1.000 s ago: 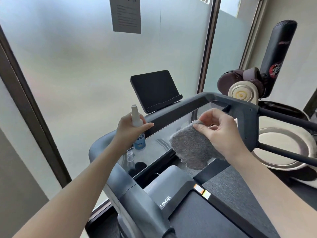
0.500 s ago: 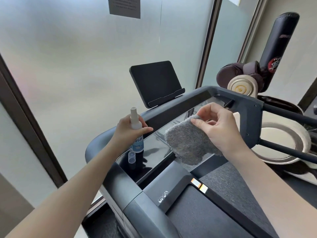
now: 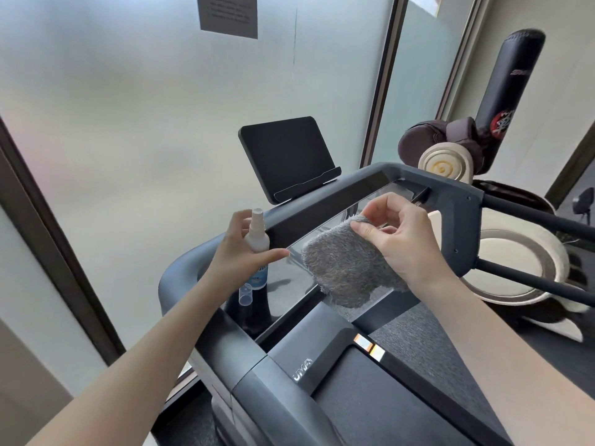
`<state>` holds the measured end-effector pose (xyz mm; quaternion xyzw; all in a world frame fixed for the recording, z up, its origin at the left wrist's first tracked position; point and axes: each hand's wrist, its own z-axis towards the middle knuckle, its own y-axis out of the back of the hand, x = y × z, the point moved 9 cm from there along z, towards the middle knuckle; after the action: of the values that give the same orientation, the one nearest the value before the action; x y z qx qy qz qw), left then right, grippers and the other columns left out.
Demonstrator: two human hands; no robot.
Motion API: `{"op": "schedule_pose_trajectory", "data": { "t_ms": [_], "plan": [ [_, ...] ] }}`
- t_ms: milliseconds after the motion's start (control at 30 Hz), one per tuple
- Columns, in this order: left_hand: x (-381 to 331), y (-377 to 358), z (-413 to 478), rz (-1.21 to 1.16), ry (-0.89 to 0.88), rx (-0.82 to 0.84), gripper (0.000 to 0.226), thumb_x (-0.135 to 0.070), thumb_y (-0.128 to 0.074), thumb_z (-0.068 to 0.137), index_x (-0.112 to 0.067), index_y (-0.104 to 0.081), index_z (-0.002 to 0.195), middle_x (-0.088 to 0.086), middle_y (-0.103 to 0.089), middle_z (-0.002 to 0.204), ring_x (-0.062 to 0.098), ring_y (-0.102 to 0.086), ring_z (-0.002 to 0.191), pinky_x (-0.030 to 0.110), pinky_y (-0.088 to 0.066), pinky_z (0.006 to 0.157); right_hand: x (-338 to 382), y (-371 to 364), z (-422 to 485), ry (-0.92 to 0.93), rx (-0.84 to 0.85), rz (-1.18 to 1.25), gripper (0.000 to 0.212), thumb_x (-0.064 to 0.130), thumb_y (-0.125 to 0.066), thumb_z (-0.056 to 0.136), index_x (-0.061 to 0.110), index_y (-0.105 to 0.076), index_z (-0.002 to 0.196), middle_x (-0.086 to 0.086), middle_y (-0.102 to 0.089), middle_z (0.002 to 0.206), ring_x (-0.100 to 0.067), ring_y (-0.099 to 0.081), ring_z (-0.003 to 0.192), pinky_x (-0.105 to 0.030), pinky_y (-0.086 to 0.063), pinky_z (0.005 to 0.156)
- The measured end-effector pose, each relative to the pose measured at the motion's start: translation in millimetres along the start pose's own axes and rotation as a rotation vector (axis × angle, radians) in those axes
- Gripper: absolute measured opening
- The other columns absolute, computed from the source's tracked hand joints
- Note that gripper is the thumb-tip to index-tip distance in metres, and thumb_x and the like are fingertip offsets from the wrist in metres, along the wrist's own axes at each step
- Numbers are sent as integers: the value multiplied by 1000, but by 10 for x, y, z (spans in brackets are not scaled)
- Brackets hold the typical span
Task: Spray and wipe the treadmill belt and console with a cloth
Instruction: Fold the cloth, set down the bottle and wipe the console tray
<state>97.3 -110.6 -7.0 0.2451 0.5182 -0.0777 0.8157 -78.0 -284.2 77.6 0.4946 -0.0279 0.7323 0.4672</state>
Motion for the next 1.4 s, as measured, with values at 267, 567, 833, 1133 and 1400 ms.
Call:
{"op": "schedule_pose_trajectory", "data": {
  "t_ms": [267, 567, 833, 1133, 1400],
  "plan": [
    [-1035, 422, -752, 230, -594, -595, 27, -8, -68, 84, -2, -52, 105, 6, -48, 106, 16, -47, 97, 32, -43, 82, 56, 261, -48, 3, -71, 96, 19, 11, -76, 79, 22, -60, 77, 10, -61, 74, 3, -56, 69, -10, -45, 65],
    [-1018, -869, -282, -336, 8, 232, 50, -41, -71, 78, -22, -58, 121, -8, -63, 114, 4, -59, 105, 11, -46, 79, 215, 652, -79, 65, -182, 241, 20, 15, -73, 82, 26, -58, 77, 11, -63, 76, -6, -59, 78, -20, -47, 73],
    [-1278, -1169, -409, -529, -15, 232, 19, -20, -53, 97, -8, -65, 105, -4, -71, 85, 4, -66, 78, 23, -55, 71, 98, 1103, -281, 94, -388, -16, 14, 18, -56, 95, 16, -43, 94, 4, -50, 74, 5, -48, 63, -9, -37, 62],
    [-1493, -1122, -384, -480, -132, 98, 35, -27, -63, 88, 7, -62, 90, 22, -60, 78, 18, -53, 75, 39, -45, 68, -124, 1287, -386, 24, -421, -42, 16, 22, -50, 98, 12, -38, 96, 5, -43, 57, -3, -35, 45, -18, -27, 49],
    [-1109, -1379, -472, -741, 276, 206, 37, -29, -69, 86, -16, -47, 113, 1, -61, 89, 10, -60, 69, 39, -53, 76, -170, 1265, -332, -49, -449, 156, 16, 24, -51, 98, 25, -39, 87, -1, -46, 64, -13, -34, 56, -29, -31, 56]
  ]
}}
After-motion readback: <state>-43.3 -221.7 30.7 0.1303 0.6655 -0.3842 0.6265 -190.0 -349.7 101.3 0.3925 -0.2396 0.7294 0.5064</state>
